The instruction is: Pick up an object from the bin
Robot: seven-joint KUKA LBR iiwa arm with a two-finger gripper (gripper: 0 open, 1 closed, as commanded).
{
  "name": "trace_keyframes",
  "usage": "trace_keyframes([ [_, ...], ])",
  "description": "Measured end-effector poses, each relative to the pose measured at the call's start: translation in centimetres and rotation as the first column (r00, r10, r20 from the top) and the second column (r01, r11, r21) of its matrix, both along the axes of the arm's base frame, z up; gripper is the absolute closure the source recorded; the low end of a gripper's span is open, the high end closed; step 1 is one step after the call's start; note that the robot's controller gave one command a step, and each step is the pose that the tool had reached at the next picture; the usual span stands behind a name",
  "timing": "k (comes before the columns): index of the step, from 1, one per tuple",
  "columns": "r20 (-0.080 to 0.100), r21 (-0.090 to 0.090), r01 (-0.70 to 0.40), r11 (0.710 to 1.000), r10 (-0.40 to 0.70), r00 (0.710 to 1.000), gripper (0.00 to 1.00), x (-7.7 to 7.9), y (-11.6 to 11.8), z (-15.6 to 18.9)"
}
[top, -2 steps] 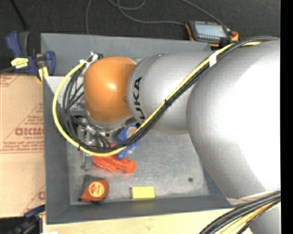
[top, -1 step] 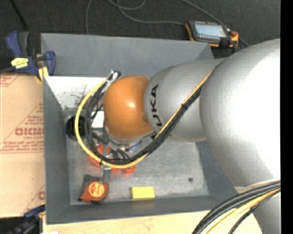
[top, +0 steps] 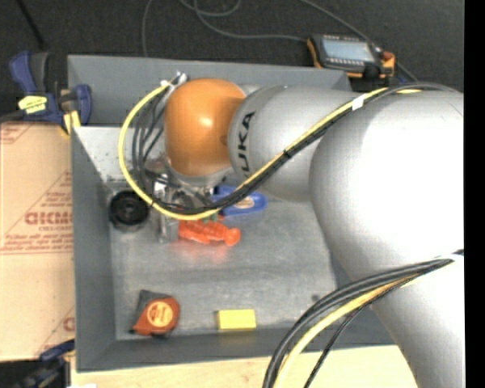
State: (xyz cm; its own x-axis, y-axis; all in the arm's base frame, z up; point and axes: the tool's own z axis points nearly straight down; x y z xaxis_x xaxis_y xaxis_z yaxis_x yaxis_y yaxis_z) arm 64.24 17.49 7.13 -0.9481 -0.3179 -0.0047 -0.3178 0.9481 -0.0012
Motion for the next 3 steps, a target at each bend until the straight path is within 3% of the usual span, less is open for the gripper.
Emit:
trace_keyframes([
  [1,-0.002,-0.009,0.007,1.0,-0.007,1.0,0.0,0.1,-0.5,0.0],
  [2,-0.002,-0.008,0.008,1.0,-0.008,1.0,0.0,0.1,-0.5,0.0],
  [3,0.0,0.0,-0.06,0.998,0.06,0.998,0.0,-1.0,-3.5,0.0],
])
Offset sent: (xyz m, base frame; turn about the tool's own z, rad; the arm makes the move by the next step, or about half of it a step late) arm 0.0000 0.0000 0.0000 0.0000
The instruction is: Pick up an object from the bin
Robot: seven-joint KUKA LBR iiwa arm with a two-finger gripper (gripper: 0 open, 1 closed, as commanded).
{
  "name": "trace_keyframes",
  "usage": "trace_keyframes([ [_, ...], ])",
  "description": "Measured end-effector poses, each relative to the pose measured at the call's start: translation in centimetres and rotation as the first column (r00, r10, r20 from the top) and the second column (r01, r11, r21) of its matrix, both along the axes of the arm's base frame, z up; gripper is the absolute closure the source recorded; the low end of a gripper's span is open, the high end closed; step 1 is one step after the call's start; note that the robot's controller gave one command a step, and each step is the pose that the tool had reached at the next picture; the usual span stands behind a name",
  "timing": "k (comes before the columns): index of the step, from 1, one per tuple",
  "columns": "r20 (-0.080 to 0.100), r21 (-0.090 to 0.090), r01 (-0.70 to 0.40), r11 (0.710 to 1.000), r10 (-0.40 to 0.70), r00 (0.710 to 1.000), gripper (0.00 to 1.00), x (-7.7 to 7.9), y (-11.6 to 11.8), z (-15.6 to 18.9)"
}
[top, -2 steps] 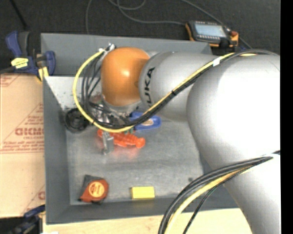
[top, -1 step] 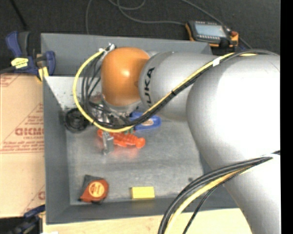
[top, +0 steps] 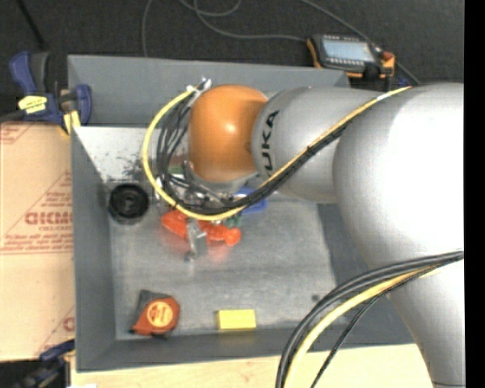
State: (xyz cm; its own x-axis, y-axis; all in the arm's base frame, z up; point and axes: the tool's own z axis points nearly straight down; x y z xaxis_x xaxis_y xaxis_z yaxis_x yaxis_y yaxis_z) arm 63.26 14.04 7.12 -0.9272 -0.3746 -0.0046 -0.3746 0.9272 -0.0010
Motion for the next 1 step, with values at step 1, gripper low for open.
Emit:
trace_keyframes([
  [1,-0.002,0.002,0.057,0.998,-0.057,0.998,1.0,1.98,-3.55,-0.03],
])
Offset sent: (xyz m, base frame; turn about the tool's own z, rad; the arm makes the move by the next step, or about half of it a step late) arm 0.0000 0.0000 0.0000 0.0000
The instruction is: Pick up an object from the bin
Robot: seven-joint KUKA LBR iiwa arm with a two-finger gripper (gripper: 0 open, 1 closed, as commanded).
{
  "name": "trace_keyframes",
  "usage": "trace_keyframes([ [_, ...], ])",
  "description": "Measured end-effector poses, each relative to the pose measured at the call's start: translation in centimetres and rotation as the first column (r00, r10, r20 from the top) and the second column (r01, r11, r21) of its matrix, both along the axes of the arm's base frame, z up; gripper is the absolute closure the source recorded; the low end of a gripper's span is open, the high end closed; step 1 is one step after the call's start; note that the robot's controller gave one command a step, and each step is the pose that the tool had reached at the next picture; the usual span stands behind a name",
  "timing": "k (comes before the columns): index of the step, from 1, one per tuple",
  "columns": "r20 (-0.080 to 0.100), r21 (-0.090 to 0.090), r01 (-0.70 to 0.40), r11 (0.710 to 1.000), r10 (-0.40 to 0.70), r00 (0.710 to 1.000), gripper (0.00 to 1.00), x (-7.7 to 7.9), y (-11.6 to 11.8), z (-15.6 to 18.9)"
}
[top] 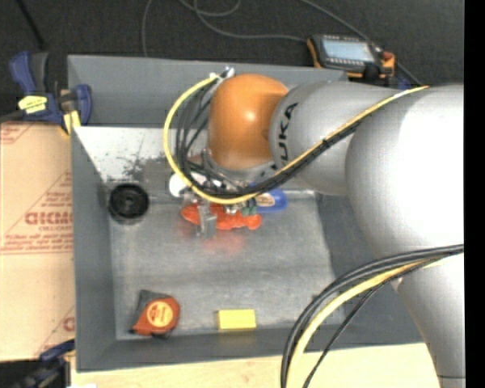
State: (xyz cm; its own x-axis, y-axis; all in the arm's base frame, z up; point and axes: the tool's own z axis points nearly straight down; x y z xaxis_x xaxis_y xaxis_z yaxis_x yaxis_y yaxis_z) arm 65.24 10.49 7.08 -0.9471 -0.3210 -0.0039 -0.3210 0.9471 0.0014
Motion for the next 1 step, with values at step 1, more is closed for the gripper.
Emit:
trace_keyframes([
  [1,0.001,0.0,0.001,1.0,-0.001,1.0,1.0,0.02,-0.02,0.07],
])
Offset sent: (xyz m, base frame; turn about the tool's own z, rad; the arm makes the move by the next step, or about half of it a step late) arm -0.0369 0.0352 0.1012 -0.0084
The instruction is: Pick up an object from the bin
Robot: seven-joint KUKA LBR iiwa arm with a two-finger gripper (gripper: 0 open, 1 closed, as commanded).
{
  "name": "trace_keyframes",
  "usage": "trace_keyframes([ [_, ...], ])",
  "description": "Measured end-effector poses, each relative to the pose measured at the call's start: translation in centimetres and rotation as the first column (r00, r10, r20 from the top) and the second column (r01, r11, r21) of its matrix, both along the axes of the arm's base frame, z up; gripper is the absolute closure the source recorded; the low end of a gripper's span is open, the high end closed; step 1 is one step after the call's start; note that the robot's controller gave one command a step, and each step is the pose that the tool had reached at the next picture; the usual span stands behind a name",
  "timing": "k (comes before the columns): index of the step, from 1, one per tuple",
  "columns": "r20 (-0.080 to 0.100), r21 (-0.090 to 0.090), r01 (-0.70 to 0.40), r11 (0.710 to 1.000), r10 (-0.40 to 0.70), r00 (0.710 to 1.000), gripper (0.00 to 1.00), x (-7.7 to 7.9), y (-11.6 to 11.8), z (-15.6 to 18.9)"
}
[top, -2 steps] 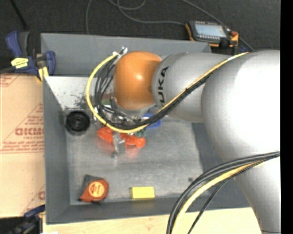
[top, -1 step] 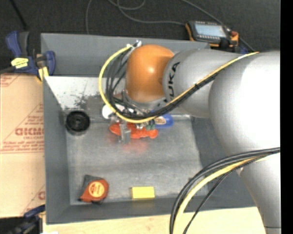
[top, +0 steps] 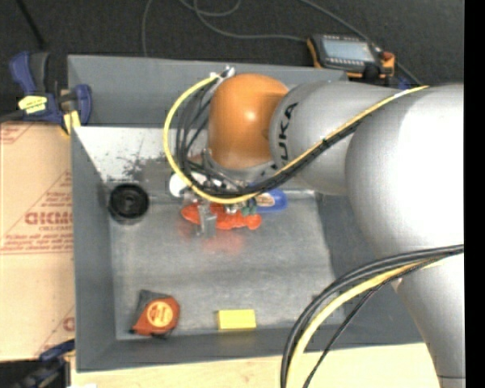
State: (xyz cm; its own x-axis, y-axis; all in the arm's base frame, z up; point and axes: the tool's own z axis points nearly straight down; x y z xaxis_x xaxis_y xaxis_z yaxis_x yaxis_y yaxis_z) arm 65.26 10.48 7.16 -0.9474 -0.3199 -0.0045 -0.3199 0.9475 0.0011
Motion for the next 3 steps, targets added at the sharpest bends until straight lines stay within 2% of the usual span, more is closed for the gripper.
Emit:
trace_keyframes([
  [1,-0.01,-0.003,-0.006,1.0,0.006,1.0,1.0,-2.2,1.7,4.8],
  [2,0.01,0.001,-0.016,1.0,0.016,1.0,1.0,-0.7,-0.4,7.4],
  [3,-0.006,-0.003,-0.004,1.0,0.004,1.0,1.0,-3.4,-1.0,9.1],
])
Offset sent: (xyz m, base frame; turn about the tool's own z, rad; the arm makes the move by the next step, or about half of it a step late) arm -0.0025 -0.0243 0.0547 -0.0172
